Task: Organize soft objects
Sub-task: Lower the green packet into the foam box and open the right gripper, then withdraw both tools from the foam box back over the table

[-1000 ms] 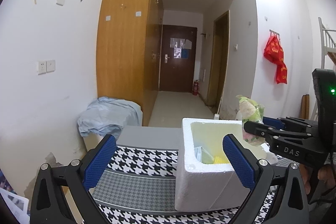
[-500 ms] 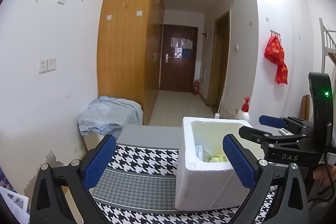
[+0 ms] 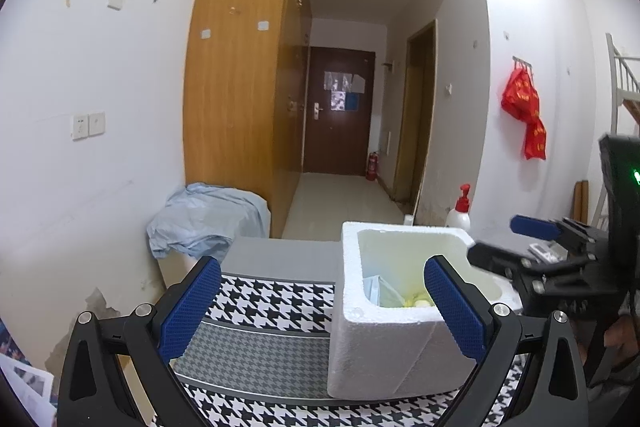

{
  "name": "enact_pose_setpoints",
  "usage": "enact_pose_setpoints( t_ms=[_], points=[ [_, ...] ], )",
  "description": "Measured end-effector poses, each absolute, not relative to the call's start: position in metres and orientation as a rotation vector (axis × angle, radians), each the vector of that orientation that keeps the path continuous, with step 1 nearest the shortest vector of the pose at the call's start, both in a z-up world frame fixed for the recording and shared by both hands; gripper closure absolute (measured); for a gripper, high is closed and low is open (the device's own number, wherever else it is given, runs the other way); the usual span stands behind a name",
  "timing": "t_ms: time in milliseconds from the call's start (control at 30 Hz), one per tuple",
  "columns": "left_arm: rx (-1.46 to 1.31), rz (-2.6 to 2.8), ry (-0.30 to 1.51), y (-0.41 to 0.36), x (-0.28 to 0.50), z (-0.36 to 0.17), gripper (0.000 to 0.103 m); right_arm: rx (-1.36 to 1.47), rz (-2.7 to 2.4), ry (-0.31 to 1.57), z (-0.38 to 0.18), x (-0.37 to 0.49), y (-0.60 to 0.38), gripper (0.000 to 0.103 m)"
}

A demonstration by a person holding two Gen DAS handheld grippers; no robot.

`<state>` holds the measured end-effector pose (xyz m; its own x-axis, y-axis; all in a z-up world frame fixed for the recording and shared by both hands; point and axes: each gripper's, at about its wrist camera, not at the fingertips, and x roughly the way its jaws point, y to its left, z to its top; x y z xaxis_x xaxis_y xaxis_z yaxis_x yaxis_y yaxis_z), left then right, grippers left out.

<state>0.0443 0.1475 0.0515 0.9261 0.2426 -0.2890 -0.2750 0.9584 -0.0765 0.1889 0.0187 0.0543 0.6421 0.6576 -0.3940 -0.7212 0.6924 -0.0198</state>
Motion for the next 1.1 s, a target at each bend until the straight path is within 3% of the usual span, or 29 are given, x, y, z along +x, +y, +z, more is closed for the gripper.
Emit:
enact_pose_setpoints(
  t_ms=[1100],
  points=[
    [-0.057, 0.275, 0.227, 0.111, 0.021, 0.065, 0.001, -0.155, 0.789, 0.281, 0.061, 0.155, -0.02, 0.002]
  ],
)
